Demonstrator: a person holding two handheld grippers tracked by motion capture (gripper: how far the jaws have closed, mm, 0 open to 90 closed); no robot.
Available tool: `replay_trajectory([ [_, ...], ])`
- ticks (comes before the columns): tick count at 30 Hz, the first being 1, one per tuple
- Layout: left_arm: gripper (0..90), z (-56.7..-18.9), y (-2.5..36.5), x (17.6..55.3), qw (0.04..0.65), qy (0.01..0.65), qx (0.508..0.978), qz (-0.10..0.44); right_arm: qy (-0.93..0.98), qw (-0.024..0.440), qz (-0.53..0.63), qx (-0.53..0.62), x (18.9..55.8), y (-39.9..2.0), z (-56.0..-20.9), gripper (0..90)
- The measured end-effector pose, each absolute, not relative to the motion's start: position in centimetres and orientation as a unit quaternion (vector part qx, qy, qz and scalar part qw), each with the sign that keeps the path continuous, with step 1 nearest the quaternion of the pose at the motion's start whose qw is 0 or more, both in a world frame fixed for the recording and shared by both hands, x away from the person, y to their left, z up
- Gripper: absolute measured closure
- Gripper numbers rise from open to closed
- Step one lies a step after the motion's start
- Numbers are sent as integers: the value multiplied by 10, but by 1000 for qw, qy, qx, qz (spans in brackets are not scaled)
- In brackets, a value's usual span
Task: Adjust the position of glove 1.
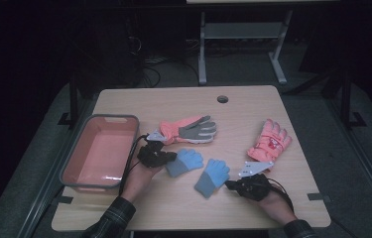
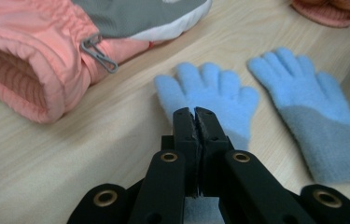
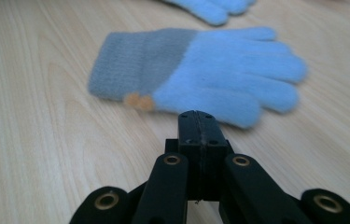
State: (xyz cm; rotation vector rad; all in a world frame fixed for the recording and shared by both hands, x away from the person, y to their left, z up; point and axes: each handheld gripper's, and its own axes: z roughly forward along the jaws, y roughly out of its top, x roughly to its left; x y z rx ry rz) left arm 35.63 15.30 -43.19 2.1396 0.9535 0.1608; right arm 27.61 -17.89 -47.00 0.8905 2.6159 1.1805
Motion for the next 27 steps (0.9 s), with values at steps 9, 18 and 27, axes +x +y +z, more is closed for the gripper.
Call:
replay_trajectory([
  [9,883,-422,148,354,409,362,833,83,877,63,386,280,282,-158,-473,900],
  [18,884,-421,131,355,423,336,837,87,876,63,388,280,284,-153,-473,900],
  [27,883,-421,119,353,428,321,841,82,876,62,389,278,291,-138,-473,900],
])
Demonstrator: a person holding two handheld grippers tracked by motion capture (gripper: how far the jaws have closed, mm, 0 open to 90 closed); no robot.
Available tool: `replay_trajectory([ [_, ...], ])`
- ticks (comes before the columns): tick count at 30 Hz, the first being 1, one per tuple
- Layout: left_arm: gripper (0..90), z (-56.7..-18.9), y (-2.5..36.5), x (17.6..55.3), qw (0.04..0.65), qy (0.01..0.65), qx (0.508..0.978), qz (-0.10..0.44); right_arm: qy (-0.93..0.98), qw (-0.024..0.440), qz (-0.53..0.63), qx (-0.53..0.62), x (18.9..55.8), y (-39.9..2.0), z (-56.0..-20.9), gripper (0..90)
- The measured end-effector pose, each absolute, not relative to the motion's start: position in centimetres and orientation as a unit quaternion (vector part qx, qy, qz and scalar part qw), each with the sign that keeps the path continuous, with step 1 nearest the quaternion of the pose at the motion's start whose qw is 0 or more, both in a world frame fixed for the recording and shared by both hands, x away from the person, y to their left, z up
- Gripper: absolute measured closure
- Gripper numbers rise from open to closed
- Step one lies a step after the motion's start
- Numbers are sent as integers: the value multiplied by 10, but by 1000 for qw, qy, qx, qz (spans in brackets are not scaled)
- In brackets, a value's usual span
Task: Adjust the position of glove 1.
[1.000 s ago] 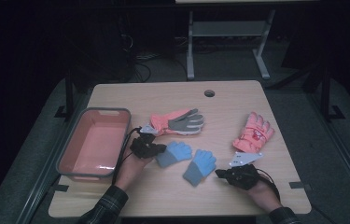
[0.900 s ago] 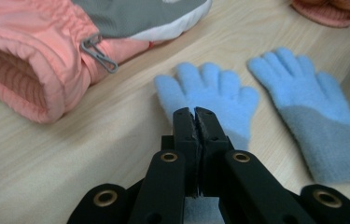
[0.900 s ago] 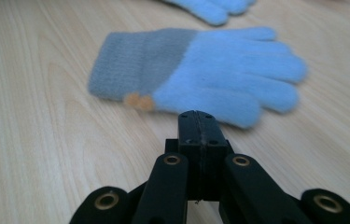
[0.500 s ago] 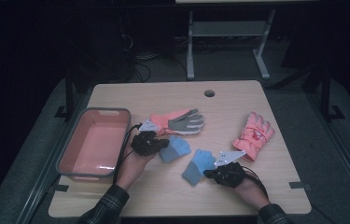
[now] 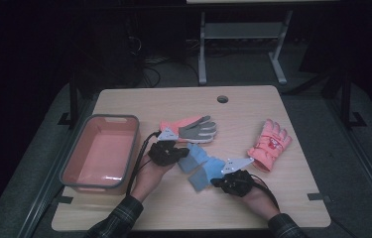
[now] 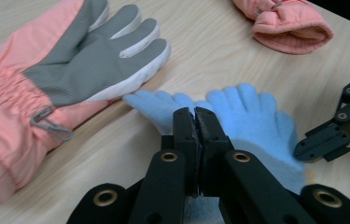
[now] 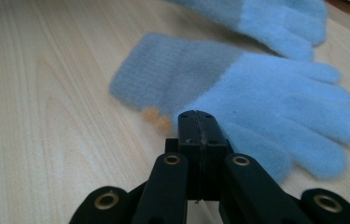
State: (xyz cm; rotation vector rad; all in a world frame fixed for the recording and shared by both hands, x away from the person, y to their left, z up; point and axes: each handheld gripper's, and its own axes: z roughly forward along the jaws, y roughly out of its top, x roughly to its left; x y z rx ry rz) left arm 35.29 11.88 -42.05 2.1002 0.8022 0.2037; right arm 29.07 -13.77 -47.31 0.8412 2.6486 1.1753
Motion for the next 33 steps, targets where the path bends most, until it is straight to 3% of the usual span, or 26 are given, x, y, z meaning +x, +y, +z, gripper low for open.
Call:
replay_trajectory([
  [13,882,-419,108,348,428,280,855,89,874,56,389,286,297,-127,-473,900],
  [22,882,-430,107,362,368,254,882,149,875,54,388,284,296,-124,-473,900],
  [33,882,-426,96,349,392,220,884,124,873,49,391,285,296,-124,-473,900],
])
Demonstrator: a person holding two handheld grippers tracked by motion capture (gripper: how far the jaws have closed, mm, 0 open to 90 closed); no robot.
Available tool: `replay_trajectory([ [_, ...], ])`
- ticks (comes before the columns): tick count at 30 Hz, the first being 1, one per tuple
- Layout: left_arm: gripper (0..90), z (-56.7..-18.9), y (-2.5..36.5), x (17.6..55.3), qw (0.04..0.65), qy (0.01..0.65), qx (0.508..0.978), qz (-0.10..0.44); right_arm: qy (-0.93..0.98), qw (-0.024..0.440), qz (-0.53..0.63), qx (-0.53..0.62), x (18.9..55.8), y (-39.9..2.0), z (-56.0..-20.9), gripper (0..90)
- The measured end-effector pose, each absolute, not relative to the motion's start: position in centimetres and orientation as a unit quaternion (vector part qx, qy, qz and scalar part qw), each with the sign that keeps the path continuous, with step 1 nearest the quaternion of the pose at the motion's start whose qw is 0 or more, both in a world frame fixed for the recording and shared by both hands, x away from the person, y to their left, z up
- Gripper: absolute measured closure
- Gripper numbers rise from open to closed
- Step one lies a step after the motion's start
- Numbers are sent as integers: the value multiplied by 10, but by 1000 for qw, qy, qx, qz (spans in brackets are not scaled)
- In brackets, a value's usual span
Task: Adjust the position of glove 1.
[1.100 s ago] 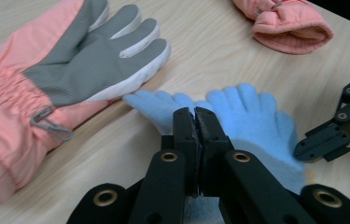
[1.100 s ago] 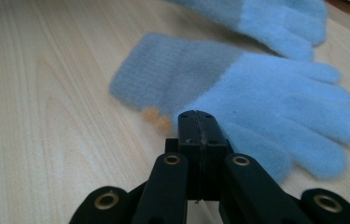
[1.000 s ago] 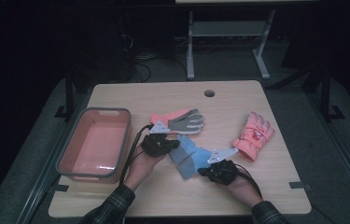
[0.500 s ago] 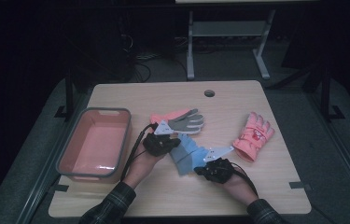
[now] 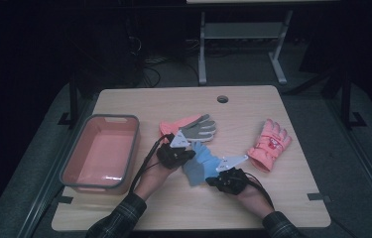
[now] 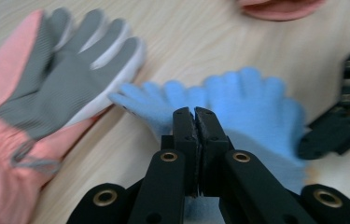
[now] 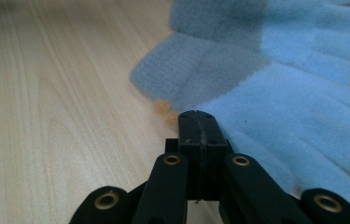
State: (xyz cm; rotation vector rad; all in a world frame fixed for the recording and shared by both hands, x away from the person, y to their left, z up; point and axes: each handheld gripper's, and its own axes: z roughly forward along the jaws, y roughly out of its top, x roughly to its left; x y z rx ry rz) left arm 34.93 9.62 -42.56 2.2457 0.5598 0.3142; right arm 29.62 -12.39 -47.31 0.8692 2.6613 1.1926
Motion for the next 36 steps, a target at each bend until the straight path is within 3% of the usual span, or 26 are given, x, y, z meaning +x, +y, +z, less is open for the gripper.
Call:
replay_trajectory([
  [4,881,-425,89,337,403,188,890,105,875,52,391,281,297,-123,-473,900],
  [25,853,-435,80,320,409,146,900,41,874,52,389,286,296,-124,-473,900],
  [32,697,-430,87,323,417,164,892,54,877,58,381,286,295,-135,-472,892],
  [36,610,-431,91,330,408,182,892,69,874,63,381,296,291,-146,-467,834],
])
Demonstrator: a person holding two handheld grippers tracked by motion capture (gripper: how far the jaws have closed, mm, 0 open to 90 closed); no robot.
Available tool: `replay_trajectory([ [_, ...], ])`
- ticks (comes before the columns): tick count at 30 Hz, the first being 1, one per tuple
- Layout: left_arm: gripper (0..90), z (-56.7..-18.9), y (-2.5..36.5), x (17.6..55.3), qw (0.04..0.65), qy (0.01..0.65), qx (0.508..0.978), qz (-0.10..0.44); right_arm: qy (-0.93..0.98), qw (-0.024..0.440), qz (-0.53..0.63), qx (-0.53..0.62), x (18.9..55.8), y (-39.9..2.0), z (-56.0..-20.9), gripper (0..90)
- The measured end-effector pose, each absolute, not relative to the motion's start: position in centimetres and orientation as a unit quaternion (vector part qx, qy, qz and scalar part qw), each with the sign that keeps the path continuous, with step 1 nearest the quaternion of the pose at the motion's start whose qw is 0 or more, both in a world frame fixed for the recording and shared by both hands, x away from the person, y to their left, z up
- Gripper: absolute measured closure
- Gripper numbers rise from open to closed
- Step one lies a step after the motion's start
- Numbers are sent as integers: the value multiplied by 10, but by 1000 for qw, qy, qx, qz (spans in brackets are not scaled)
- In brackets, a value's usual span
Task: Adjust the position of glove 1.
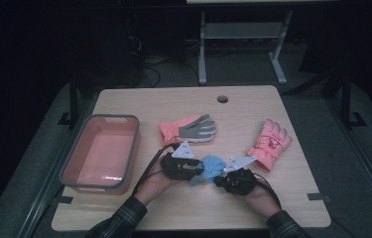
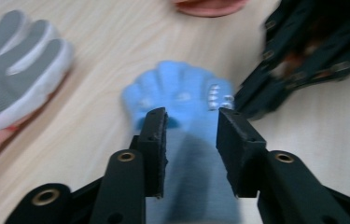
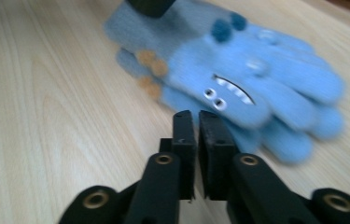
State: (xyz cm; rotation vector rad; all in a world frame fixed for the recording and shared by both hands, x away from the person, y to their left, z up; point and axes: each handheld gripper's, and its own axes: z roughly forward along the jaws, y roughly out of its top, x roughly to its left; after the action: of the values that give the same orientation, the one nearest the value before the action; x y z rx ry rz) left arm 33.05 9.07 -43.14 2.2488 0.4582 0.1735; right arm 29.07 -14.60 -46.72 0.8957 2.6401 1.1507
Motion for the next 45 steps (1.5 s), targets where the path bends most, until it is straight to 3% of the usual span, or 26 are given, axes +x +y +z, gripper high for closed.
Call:
replay_trajectory([
  [3,581,-432,92,338,412,193,888,65,869,63,383,306,288,-157,-464,765],
  [7,552,-435,91,342,415,200,886,54,864,57,380,325,284,-174,-464,595],
  [8,490,-437,90,344,414,200,886,52,862,62,376,335,280,-181,-465,483],
  [10,462,-438,89,344,416,198,886,52,863,63,371,337,278,-184,-467,450],
  [11,403,-438,88,344,416,198,886,52,866,73,363,336,272,-191,-469,382],
  [12,403,-439,87,344,417,197,886,53,866,73,363,336,272,-191,-469,382],
  [16,267,-446,82,345,411,196,889,43,863,80,361,344,265,-204,-470,333],
  [20,208,-452,76,346,394,188,898,56,860,86,361,351,263,-211,-471,306],
  [33,161,-463,55,343,361,171,915,62,857,121,374,334,260,-209,-481,149],
  [45,161,-471,50,343,344,166,922,63,856,122,375,334,261,-209,-481,143],
])
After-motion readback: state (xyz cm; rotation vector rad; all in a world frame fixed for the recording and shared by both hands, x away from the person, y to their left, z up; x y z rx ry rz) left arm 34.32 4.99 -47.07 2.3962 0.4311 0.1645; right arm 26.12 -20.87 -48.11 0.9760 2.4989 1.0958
